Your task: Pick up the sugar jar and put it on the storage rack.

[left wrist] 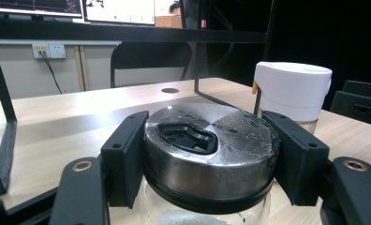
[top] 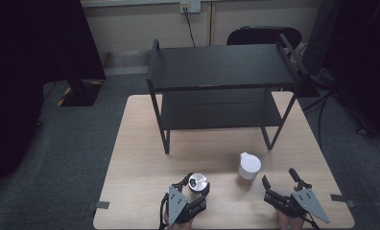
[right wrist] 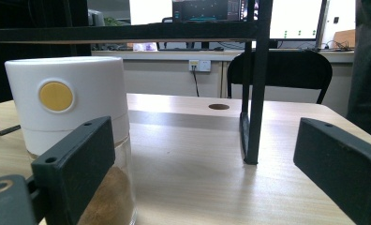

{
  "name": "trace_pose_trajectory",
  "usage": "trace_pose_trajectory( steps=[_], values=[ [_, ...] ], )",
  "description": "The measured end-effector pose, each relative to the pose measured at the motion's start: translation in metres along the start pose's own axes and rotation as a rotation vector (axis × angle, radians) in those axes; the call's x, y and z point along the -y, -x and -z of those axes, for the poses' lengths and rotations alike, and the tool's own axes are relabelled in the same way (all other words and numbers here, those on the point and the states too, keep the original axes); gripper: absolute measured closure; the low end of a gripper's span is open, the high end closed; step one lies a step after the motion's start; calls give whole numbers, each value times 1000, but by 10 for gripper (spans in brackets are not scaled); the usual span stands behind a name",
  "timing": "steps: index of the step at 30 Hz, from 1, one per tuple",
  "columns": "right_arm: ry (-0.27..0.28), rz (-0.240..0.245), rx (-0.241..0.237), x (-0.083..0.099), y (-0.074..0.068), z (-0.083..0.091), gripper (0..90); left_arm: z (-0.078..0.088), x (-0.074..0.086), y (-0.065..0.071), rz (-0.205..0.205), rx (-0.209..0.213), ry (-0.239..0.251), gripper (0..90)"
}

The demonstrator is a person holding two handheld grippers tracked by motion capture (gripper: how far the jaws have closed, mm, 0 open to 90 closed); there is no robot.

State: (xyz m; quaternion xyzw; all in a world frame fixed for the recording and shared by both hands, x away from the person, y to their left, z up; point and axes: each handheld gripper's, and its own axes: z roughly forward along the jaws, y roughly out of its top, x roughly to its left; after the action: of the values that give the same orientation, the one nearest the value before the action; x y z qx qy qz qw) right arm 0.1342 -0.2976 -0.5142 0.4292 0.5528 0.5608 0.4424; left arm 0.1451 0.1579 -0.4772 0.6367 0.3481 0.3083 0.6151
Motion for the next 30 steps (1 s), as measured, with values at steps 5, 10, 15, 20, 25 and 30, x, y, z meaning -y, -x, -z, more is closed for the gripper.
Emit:
trace_pose_trajectory(
  steps=[5, 10, 15, 20, 25, 30],
  values=[
    [0, 0, 0, 0, 0, 0, 41, 0, -6, -4, -8, 11, 1, 353],
    [-1, 1, -1, 0, 0, 0, 41, 2, -11, -8, -6, 22, 9, 353],
    [-1, 0, 1, 0, 0, 0, 41, 2, -19, -12, 3, 34, 20, 352],
    [0, -2, 0, 0, 0, 0, 41, 3, -29, -16, -10, 44, 26, 352],
    [0, -1, -1, 0, 0, 0, 41, 3, -34, -19, -9, 50, 39, 352],
    [1, 0, 0, 0, 0, 0, 41, 0, -41, -23, -3, 63, 47, 353]
  ],
)
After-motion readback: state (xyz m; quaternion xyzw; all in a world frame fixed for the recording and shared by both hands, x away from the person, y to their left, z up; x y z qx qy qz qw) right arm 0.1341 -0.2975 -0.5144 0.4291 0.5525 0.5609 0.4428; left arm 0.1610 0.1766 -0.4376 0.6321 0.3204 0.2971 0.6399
